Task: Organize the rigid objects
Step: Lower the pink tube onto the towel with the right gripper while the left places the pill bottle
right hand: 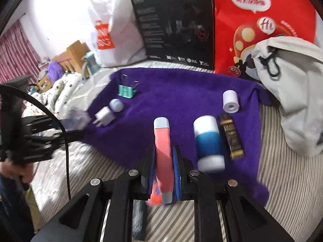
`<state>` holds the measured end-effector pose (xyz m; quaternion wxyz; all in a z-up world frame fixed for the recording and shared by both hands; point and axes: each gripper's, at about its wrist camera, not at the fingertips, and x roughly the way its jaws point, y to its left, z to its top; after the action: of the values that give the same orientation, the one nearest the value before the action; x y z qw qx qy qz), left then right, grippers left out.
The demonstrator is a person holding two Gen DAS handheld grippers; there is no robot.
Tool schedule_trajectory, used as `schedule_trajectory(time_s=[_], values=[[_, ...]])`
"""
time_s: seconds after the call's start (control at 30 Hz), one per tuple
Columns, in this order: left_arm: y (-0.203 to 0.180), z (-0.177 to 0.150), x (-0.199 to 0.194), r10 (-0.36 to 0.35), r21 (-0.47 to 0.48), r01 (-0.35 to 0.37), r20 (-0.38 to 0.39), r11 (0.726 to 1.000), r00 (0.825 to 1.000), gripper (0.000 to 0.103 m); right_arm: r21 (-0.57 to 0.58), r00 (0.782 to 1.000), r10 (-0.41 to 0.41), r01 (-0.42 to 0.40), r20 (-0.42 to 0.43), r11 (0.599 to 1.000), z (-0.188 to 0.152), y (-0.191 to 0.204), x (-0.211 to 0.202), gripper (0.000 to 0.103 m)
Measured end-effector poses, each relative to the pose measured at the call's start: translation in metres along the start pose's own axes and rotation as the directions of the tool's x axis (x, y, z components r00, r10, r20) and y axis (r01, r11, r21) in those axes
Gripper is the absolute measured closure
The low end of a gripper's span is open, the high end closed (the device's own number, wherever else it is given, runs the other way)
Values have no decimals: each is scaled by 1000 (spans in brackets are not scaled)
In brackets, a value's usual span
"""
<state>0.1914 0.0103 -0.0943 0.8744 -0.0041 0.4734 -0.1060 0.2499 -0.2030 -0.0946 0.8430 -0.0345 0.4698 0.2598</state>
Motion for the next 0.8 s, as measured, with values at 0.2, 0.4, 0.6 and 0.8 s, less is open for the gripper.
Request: schedule_trajectory(time_s=[0.2,0.4,0.6,0.8], values=[[6,1,5,-1,-15,1,-7,1000,1000,64,-37,995,-68,65,-70,997,4,-5,36,86],[9,3,11,-9,-23,8,-17,1000,1000,64,-75,991,-94,87,-92,993,2,0,46,86],[8,7,13,-9,-11,9,-21,1000,1000,64,-111,991,-101,91,-87,990,3,0,48,86],[5,12,16,-5,1,5,-28,1000,1000,64,-147,992,-70,55,-101,988,2,0,48,78]])
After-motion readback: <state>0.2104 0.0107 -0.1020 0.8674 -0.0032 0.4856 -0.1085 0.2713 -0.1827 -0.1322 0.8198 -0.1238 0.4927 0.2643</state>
